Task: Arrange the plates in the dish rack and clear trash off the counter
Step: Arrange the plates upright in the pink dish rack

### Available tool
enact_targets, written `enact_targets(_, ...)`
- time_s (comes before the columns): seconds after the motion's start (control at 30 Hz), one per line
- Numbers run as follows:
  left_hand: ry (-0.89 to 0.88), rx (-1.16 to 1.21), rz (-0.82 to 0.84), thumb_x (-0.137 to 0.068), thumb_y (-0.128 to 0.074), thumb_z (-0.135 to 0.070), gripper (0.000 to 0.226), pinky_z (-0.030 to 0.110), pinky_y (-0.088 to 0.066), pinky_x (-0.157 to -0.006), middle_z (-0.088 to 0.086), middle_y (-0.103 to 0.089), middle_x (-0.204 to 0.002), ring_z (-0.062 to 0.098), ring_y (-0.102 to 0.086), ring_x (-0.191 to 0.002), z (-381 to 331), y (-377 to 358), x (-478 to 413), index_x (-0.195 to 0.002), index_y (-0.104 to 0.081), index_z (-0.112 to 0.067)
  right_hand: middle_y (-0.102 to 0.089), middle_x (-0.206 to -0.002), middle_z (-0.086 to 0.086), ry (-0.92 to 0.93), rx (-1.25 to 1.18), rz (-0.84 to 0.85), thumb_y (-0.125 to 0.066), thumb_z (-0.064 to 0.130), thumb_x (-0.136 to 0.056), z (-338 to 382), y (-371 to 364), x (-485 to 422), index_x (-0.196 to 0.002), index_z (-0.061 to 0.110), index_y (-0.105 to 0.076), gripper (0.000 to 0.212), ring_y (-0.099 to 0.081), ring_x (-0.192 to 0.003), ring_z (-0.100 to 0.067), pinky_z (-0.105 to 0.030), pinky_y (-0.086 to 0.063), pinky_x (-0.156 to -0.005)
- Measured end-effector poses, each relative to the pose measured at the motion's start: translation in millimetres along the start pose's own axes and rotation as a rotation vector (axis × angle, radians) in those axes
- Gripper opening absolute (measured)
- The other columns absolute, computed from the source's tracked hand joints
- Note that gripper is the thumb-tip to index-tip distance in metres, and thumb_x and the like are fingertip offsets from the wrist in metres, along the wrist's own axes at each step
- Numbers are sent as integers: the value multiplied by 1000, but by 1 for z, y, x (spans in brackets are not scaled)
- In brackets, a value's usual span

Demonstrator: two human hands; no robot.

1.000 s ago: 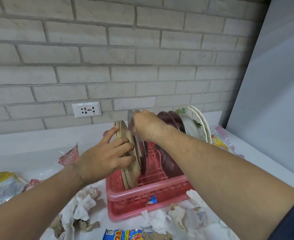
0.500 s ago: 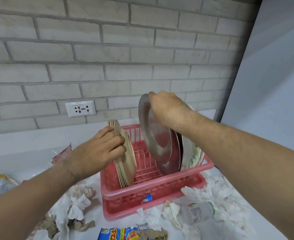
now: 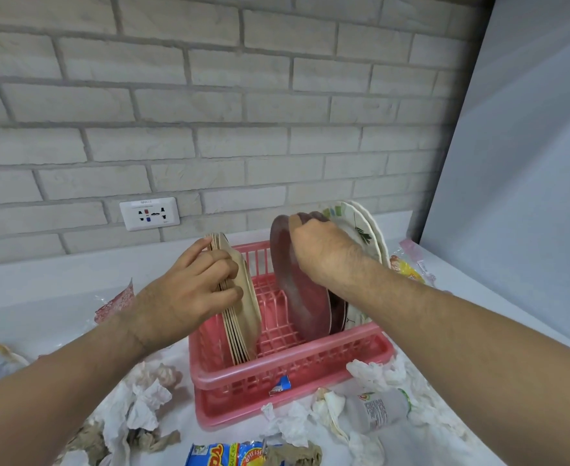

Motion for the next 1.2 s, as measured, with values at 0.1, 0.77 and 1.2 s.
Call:
enact_targets(0.1,7,-11,4,-102,-30,-6,42,53,-32,-109,8,-54,-84,29,-57,-88,-1,-1,0,-85,-67,-12,-60,-112,-11,-11,48,30,-55,-11,-82,-7,8,5,-132,4,-40,55,-39,-73,-18,-34,-41,-67)
enact_targets(0.77,-118,62,-8,-96,-45,-1,24,50,-41,-102,11,-64,-100,29,-61,-103,-1,3,0,-94,-68,-8,-67,-119,4,48,-571,-9,-53,50,-95,10,14,-8,-121,28,-66,36,-62,-106,-15,-30,-48,-91)
enact_targets(1.2,-125,42,-18,-94,-47,3,20,52,-40,-104,11,-64,-103,29,-60,-106,-1,2,0,-100,-65,-6,-61,-131,0,83,-829,162,-59,43,-94,34,3,-27,-127,26,-62,37,-61,-111,-14,-22,-46,-86)
Point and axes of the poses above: each hand's wrist, its own x-axis away from the middle knuckle, its own y-axis out of the back of the hand, z = x × y, the point moved 1 cm from there along -x, towards the middle knuckle
